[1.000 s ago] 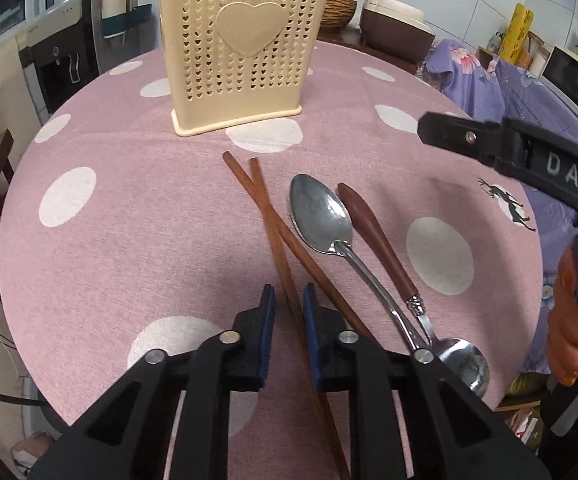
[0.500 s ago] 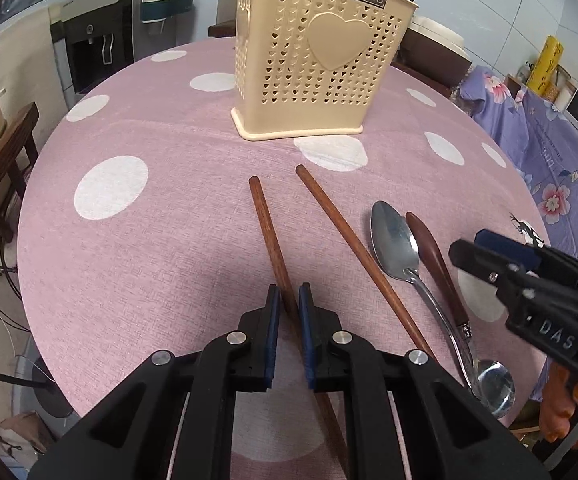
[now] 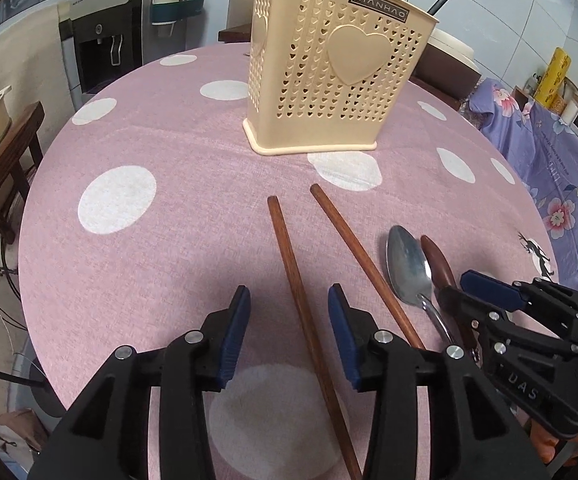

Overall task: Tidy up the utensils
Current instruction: 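Grasp a brown chopstick with the left tool while the right tool grasps the wooden-handled spoon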

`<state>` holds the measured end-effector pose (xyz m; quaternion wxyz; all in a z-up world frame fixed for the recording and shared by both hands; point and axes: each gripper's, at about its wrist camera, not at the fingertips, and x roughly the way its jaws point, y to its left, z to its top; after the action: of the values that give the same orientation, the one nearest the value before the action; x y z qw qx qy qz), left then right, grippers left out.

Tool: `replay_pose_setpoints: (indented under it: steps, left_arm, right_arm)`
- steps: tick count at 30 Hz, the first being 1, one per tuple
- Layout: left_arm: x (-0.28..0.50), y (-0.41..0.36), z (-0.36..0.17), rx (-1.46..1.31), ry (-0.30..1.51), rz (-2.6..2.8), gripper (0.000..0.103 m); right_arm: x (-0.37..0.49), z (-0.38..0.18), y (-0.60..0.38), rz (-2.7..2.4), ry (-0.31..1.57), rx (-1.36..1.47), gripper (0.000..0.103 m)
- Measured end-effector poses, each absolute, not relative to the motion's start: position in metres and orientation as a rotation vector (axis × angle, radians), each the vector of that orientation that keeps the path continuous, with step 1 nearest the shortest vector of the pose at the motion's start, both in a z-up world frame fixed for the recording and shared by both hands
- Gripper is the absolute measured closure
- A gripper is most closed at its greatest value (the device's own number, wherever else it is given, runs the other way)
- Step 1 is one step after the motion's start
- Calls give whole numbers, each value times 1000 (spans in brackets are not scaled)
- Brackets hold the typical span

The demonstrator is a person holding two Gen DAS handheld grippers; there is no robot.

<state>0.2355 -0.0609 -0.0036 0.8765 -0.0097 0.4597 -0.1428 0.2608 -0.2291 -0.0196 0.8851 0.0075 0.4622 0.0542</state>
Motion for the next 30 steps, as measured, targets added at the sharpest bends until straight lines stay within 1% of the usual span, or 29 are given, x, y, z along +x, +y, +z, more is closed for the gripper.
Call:
replay_pose_setpoints:
  steps: [4,9,11,15,17,18,25,30]
  left_arm:
    - [246,-66,-4,-3,956,-286,62]
    - [257,-74,-5,26,951,-272,63]
    - [260,-77,-5,39,946,-265,67]
    - [265,-80,-6,60,935,-247,84]
    - [268,-80,-6,56,940,-248,88]
    - [269,-80,-6,55,943,-249,92]
    - [271,-80,-6,43,938,-249,94]
    - [272,-78,-2,-1,938,-264,94]
  right_arm:
    - [267,-19,-226,112,961,-8,74]
    - [275,-19,-226,114,960,-21,81]
    - [278,-19,-226,114,958,-19,85]
    - [280,-19,-227,120,953,-22,86]
    - [281,-19,-228,124,953,-17,86]
    - [281,-19,-229,127,953,-11,86]
    - [280,-17,-237,141,935,34,86]
    - [275,-6,-245,142,895,57,86]
